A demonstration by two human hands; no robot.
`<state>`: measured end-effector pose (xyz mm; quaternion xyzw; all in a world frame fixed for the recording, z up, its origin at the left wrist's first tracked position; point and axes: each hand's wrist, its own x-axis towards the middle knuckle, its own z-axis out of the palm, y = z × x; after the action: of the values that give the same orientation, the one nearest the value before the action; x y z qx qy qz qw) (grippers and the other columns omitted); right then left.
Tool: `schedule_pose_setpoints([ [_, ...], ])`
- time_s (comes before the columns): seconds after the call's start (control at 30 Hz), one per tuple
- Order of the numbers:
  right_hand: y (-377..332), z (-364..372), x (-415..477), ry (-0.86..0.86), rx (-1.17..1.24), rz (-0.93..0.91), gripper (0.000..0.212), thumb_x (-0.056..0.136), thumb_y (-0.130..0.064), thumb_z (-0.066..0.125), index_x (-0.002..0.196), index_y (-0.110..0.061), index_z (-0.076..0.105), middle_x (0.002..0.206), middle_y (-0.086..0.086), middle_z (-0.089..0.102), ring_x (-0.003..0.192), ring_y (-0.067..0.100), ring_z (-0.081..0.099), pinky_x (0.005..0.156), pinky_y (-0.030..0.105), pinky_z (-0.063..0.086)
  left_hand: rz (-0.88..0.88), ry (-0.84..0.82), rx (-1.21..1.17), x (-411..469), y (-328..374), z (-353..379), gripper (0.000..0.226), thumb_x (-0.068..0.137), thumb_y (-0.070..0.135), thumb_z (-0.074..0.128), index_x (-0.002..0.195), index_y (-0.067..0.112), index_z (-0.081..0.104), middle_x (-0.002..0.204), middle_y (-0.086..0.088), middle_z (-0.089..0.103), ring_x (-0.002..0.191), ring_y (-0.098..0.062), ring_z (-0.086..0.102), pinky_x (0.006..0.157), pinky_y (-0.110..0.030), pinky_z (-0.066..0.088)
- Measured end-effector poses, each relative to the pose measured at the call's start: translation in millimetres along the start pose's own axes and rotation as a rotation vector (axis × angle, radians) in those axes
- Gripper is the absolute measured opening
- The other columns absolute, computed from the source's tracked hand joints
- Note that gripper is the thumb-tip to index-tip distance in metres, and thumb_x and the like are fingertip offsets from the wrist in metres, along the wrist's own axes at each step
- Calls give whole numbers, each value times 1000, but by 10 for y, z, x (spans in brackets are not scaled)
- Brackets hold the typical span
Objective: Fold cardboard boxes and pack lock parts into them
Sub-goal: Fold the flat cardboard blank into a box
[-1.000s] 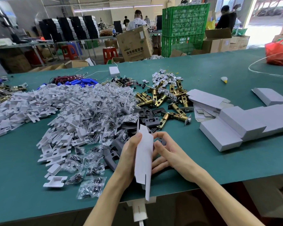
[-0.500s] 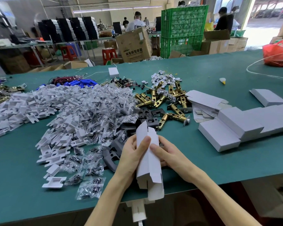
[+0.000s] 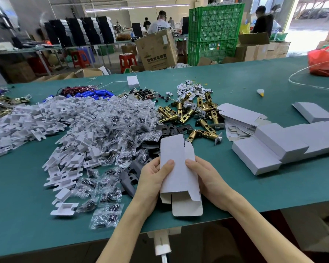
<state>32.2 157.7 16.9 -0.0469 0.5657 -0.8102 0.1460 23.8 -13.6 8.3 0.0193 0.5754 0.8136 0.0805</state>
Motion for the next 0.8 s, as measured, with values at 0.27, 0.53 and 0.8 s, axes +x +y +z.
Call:
schedule_pose_setpoints([
  [0.27, 12, -21, 7, 12, 52, 27, 36, 94, -45, 61, 113, -16, 73, 113, 15, 74, 97, 24, 73, 74, 30, 59, -35, 62, 33, -1, -1, 13, 36, 100, 33, 62, 109, 0, 72, 105, -19, 78, 87, -24, 76, 75, -33, 61],
  [0.53, 61, -56, 29, -2, -24, -35, 33, 104, -23, 53, 131, -6, 61, 120, 14, 73, 100, 22, 72, 77, 28, 58, -5, 68, 89, 4, -28, 2, 29, 108, 21, 52, 115, 0, 70, 104, -15, 80, 86, -21, 77, 66, -27, 60],
  [0.8, 49, -56, 29, 39, -24, 2, 42, 103, -38, 52, 123, -4, 66, 114, 16, 75, 95, 24, 73, 75, 31, 60, -23, 88, 66, 5, -35, -1, 35, 108, 31, 53, 111, 3, 73, 106, -16, 79, 90, -25, 77, 77, -35, 63],
])
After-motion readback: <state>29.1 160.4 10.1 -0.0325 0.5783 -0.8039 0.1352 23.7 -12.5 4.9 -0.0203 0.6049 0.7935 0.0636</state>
